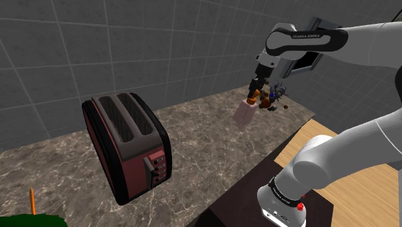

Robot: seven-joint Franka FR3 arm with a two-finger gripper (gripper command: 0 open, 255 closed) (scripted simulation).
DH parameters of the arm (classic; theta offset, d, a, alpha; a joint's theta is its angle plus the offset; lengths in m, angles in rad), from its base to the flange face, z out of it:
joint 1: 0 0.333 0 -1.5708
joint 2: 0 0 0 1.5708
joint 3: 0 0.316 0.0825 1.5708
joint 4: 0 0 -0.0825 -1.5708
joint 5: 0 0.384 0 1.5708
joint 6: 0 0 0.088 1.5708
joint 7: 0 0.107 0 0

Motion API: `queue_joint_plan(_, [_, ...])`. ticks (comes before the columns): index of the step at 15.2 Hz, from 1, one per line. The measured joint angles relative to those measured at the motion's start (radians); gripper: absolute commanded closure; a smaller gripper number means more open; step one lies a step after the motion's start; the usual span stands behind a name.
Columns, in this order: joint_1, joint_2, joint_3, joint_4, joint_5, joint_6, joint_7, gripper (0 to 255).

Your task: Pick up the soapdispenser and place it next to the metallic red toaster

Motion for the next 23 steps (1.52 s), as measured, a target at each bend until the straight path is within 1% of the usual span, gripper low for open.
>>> queue_joint_plan(13, [0.006, -0.016, 0.019, 0.164, 0.005, -0.179, 0.016, 255])
queue_joint_plan(23, [0.013, 0.005, 0.025, 0.319, 0.016, -0.314, 0.019, 255])
